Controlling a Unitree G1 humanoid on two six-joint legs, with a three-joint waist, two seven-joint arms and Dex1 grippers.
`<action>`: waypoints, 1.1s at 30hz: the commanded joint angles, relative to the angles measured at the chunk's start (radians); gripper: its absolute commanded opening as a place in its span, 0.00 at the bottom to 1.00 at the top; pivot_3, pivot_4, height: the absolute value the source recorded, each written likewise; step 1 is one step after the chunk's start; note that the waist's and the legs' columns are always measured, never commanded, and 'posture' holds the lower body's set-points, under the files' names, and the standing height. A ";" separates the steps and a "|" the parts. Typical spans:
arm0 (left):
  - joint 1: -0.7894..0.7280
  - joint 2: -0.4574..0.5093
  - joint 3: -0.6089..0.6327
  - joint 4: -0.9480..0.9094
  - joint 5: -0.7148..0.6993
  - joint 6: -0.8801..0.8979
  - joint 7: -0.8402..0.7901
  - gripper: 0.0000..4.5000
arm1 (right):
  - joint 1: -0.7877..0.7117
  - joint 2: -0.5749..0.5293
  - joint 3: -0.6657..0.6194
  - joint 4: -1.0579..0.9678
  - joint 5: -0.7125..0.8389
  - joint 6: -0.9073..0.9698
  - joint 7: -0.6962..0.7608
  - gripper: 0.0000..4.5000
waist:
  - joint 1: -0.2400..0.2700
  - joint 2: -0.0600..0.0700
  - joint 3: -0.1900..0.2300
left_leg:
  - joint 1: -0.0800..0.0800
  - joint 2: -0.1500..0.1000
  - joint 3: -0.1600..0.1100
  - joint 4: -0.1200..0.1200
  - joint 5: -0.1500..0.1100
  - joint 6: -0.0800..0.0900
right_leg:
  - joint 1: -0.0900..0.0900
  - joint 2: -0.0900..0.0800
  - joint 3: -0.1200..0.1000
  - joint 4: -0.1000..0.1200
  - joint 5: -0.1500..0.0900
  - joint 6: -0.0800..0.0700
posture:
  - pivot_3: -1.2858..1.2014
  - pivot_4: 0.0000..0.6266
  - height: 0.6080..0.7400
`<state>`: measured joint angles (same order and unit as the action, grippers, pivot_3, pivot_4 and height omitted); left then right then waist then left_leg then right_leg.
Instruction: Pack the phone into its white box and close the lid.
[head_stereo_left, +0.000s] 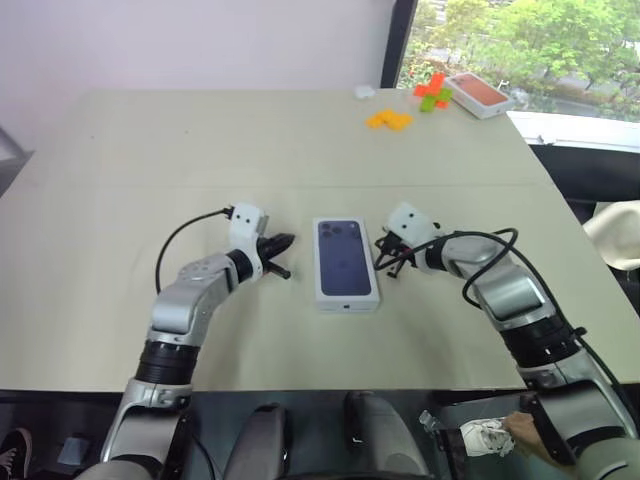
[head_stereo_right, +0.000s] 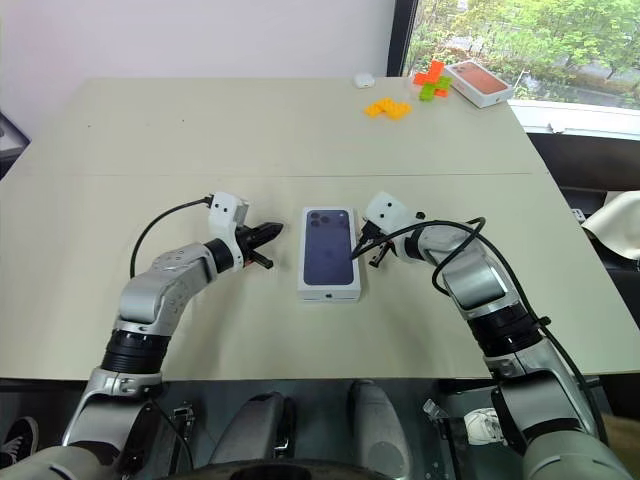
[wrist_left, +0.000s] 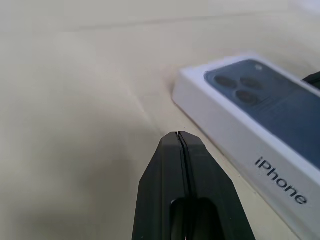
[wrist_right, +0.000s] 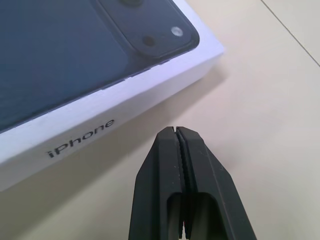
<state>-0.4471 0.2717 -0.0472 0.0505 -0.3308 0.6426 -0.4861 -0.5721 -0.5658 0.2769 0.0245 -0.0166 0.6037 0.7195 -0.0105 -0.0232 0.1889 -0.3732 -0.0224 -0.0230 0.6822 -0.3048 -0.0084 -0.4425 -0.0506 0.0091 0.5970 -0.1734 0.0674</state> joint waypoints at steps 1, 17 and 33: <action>-0.018 -0.009 -0.029 -0.007 0.021 -0.024 -0.009 0.00 | -0.022 0.011 -0.009 -0.015 -0.009 -0.018 -0.007 0.01 | -0.001 0.000 0.000 | 0.000 0.000 0.000 0.000 0.000 0.000 | 0.000 0.000 0.000 0.000 0.000 0.000 | 0.52 0.24 1.00; 0.001 -0.010 -0.039 -0.075 0.013 -0.004 -0.048 0.00 | -0.010 0.018 -0.040 -0.094 0.037 0.011 0.042 0.01 | -0.002 0.000 0.000 | 0.000 0.002 0.000 0.000 0.000 0.000 | 0.000 0.002 0.000 0.000 0.000 0.000 | 0.52 0.24 1.00; -0.013 -0.037 -0.047 -0.094 -0.001 0.022 -0.045 0.00 | -0.011 0.016 -0.037 -0.131 0.057 0.039 0.060 0.01 | -0.001 0.000 0.000 | 0.000 0.002 -0.001 0.000 0.000 0.000 | 0.000 0.002 0.000 0.000 0.000 0.000 | 0.52 0.24 1.00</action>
<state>-0.4426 0.2474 -0.0865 0.0120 -0.3147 0.6677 -0.5207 -0.5714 -0.5508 0.2567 -0.0455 0.0189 0.6497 0.7659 -0.0115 -0.0231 0.1889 -0.3729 -0.0209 -0.0236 0.6822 -0.3048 -0.0084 -0.4425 -0.0490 0.0089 0.5975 -0.1734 0.0674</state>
